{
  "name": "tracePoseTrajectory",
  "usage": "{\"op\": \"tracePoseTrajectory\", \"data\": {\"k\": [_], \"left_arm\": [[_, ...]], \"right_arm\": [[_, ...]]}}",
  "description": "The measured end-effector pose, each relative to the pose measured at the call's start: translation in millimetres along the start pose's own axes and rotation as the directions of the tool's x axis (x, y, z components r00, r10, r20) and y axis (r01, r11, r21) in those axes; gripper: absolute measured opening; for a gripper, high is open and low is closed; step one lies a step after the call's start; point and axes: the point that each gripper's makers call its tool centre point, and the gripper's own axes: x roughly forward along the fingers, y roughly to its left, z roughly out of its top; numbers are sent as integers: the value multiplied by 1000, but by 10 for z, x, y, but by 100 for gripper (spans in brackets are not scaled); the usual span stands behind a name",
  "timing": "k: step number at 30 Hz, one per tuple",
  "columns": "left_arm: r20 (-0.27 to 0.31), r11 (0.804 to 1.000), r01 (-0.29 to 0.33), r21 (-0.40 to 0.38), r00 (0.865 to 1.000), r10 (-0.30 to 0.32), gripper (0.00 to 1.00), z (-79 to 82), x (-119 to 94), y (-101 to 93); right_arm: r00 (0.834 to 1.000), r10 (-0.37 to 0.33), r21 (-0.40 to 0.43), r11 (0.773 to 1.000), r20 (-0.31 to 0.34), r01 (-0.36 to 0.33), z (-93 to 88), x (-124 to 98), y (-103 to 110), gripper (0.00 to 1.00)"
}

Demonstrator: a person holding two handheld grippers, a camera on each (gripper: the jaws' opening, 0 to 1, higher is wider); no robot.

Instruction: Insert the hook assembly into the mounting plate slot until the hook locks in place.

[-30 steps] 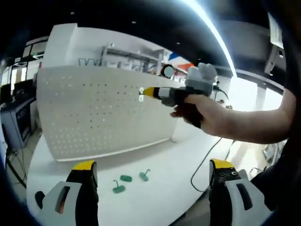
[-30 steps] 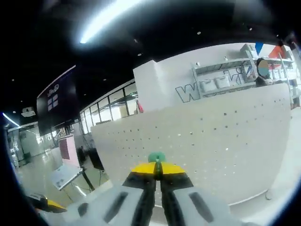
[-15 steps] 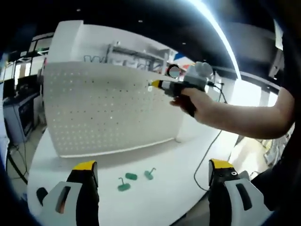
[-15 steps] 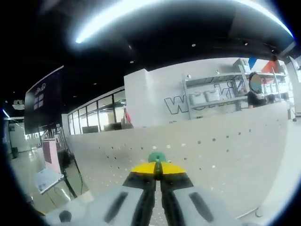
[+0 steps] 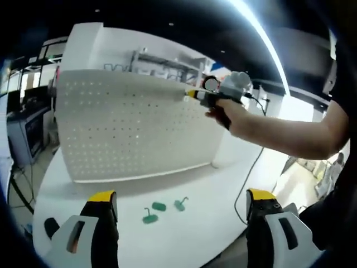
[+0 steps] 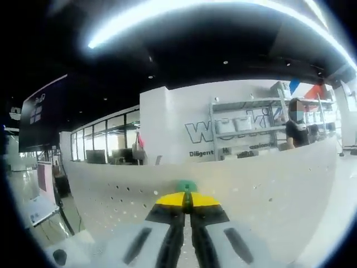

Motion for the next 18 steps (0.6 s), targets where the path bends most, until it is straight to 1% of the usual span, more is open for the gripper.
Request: {"op": "tracePoseTrajectory", "data": {"k": [3,5,7,10,12,14,16,18], "left_arm": [[0,1000,-4,-5,1000,4,97,5,11,10],[2,1000,-6,-5,1000,6,97,17,19,17],[4,1000,-8,-5,1000,8,96,27,26,23],[2,1000,-15,-5,1000,15,96,31,43,49],[6,999,-28,-15,1000,28,95,39,48,74],[12,999,-27,-26,1000,27,94,47,51,68],[10,999,-22,-31,1000,22,94,33,52,59],[-4,999,-21,-27,1000,21,94,-6,48,53]], "right_arm": [[1000,-1,-9,1000,-4,1,-30,2,-22,0],[1000,2,-9,1000,5,-2,-26,-3,-16,0],[1000,2,-31,1000,8,-2,-44,10,-7,0],[1000,-4,-32,999,23,5,-49,18,-10,0],[999,-8,-45,999,31,9,-50,23,-8,0],[999,-10,-79,997,46,14,-49,17,-6,0],[998,-11,-93,996,64,17,-55,-2,5,0],[998,-15,-102,995,63,22,-81,-2,7,0]]}}
